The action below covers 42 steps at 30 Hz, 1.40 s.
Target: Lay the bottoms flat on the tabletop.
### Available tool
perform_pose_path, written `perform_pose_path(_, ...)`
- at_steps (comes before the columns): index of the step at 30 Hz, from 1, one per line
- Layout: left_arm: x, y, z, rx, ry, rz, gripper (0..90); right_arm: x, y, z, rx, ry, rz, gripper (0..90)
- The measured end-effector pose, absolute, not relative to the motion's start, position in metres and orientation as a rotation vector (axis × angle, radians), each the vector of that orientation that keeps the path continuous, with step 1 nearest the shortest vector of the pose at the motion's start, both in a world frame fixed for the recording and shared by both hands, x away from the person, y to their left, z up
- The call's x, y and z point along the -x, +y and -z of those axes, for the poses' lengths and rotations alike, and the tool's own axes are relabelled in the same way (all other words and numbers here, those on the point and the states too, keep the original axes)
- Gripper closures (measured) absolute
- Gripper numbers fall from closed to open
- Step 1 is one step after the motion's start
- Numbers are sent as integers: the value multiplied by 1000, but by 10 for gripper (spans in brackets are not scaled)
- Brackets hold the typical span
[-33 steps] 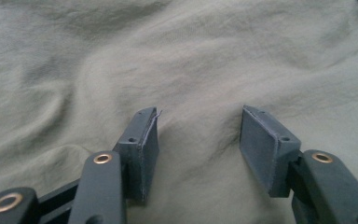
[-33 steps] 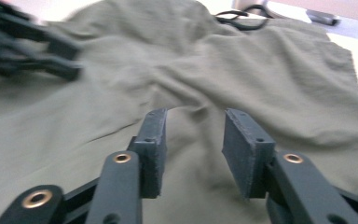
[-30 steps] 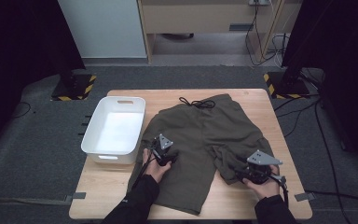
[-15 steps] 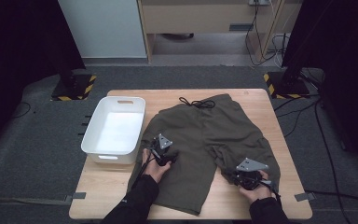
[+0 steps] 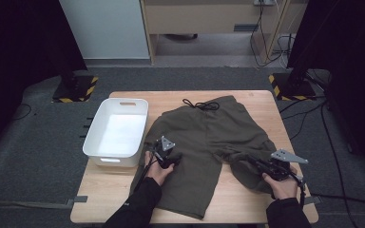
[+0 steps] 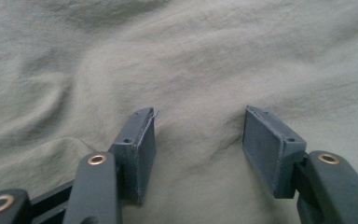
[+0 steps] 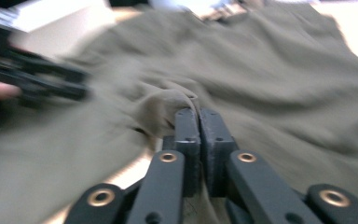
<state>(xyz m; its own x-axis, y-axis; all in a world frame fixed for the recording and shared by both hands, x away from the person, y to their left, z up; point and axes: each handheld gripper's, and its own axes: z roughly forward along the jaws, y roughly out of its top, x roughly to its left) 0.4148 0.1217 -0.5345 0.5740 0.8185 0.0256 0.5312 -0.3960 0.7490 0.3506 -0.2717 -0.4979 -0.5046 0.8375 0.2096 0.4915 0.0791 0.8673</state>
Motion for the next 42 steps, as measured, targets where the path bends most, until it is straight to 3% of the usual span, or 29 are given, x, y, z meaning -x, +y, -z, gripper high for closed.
perform_pose_path(7,-399,96,517,-2077,949,-440,461,-356,-276,507,-1333,2052,-1314,684)
perform_pose_path(13,-374,45,499,-2055,782,-322,480,-353,-275,500,-1308,2009,-1386,625)
perform_pose_path(22,-365,-5,511,-2071,709,-209,492,-355,-284,494,-1305,1878,-1314,497)
perform_pose_path(34,-376,-36,533,-2123,733,-195,505,-359,-295,503,-1370,1860,-1242,465)
perform_pose_path(42,-379,-44,534,-2156,756,-237,674,-360,-295,504,-1370,1865,-1234,460)
